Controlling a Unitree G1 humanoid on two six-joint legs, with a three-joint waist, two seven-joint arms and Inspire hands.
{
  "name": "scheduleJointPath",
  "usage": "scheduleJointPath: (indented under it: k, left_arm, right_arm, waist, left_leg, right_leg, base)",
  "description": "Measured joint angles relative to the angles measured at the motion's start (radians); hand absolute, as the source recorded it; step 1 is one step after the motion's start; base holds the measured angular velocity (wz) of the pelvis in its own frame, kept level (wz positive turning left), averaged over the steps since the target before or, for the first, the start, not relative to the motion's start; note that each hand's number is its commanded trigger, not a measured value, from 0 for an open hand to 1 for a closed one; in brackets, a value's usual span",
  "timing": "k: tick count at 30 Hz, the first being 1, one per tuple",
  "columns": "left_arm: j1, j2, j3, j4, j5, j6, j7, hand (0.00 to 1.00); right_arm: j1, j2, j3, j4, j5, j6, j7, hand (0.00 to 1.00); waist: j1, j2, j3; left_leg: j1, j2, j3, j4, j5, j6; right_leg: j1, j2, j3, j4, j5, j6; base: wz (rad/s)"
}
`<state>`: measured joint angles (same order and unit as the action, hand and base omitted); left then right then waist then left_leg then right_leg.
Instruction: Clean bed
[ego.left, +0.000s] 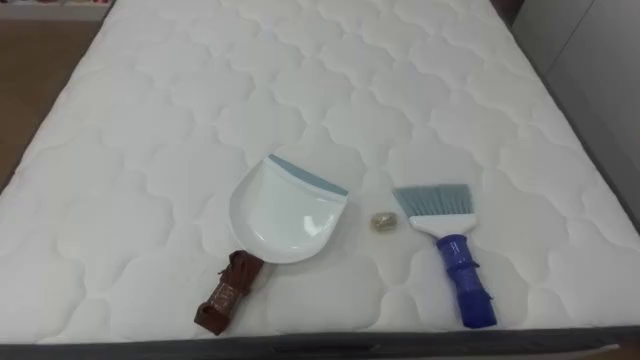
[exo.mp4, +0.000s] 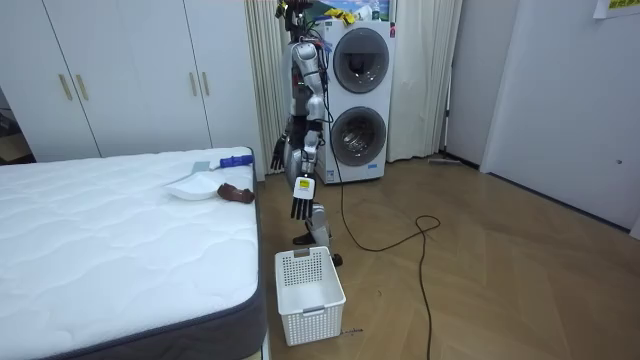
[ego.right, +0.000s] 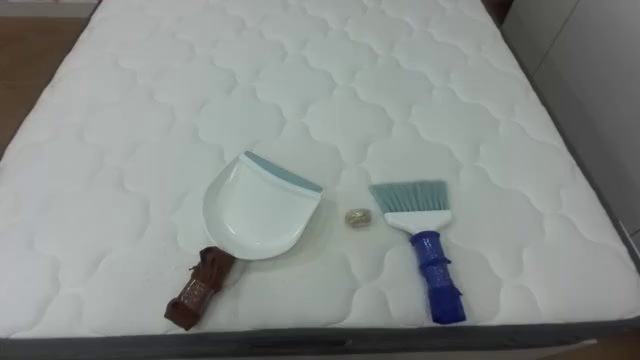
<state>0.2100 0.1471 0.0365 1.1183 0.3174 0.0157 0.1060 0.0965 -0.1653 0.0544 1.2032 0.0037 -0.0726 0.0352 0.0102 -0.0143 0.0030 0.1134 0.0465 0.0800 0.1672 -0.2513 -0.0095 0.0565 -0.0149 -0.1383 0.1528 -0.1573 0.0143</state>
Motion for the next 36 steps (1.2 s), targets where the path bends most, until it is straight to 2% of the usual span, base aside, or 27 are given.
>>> scheduleJointPath:
  k: [10,14,20,25,27,31,35,36]
  left_arm:
    - [-0.001,0.000,0.003,0.000,0.001,0.000,0.000,0.00]
    - [-0.003,0.000,0.006,-0.009,0.000,-0.003,0.030,0.00]
    - [-0.015,0.009,0.007,-0.026,-0.007,-0.036,0.123,0.00]
    - [-0.035,0.012,0.009,-0.043,-0.053,-0.083,0.211,0.00]
    - [-0.038,0.013,0.009,-0.111,-0.054,-0.100,0.249,0.00]
    - [-0.054,0.018,-0.003,-0.210,-0.070,-0.173,0.312,0.00]
    - [-0.052,0.018,-0.004,-0.356,-0.068,-0.176,0.331,0.00]
    - [-0.058,0.018,-0.008,-0.392,-0.068,-0.188,0.352,0.00]
  right_arm:
    - [0.000,0.000,-0.002,0.005,-0.001,0.000,0.000,0.00]
    - [0.000,0.001,-0.001,0.005,0.000,0.000,-0.001,0.00]
    - [-0.001,0.002,0.004,0.003,0.005,0.000,-0.013,0.00]
    - [-0.007,0.004,0.014,0.003,0.004,-0.003,-0.039,0.00]
    - [-0.008,0.004,0.032,0.003,0.004,-0.010,-0.045,0.00]
    - [-0.013,0.006,0.042,0.003,-0.007,-0.040,-0.045,0.00]
    - [-0.011,0.005,0.040,-0.004,-0.008,-0.039,-0.040,0.00]
    - [-0.012,0.005,0.041,-0.008,-0.008,-0.039,-0.039,0.00]
  waist:
    - [-0.002,-0.002,0.0001]
    - [-0.003,-0.004,-0.0001]
    - [-0.003,-0.011,0.0002]
    - [0.000,-0.015,0.0007]
    - [0.000,-0.018,0.0020]
    - [-0.002,-0.020,0.0041]
    - [-0.004,-0.021,0.0057]
    - [-0.003,-0.018,0.0058]
  left_leg:
    - [0.000,0.000,-0.001,0.000,0.000,0.000]
    - [-0.002,0.000,-0.002,0.000,0.000,0.000]
    - [-0.014,-0.002,-0.020,0.005,0.000,0.000]
    - [-0.014,-0.002,-0.025,0.005,0.000,0.000]
    - [-0.015,-0.002,-0.027,0.005,0.001,0.001]
    - [-0.015,-0.002,-0.029,0.005,0.001,0.001]
    - [-0.016,-0.002,-0.027,0.005,0.001,0.001]
    - [-0.015,-0.002,-0.026,0.004,0.001,0.001]
  right_leg:
    - [0.001,0.000,-0.002,-0.001,0.000,0.000]
    - [0.001,-0.001,-0.003,-0.001,0.000,0.000]
    - [-0.003,-0.002,-0.017,-0.002,0.000,0.000]
    - [-0.005,-0.002,-0.012,0.000,0.000,0.000]
    - [-0.003,-0.003,-0.018,0.000,0.000,0.000]
    - [-0.002,-0.003,-0.021,0.000,0.000,0.000]
    - [-0.003,-0.003,-0.022,0.000,0.000,0.000]
    - [-0.003,-0.003,-0.017,0.001,0.000,0.000]
  base:
    - [0.00]
    - [0.00]
    - [0.07]
    - [0.01]
    - [0.04]
    - [0.01]
    - [0.00]
    - [0.00]
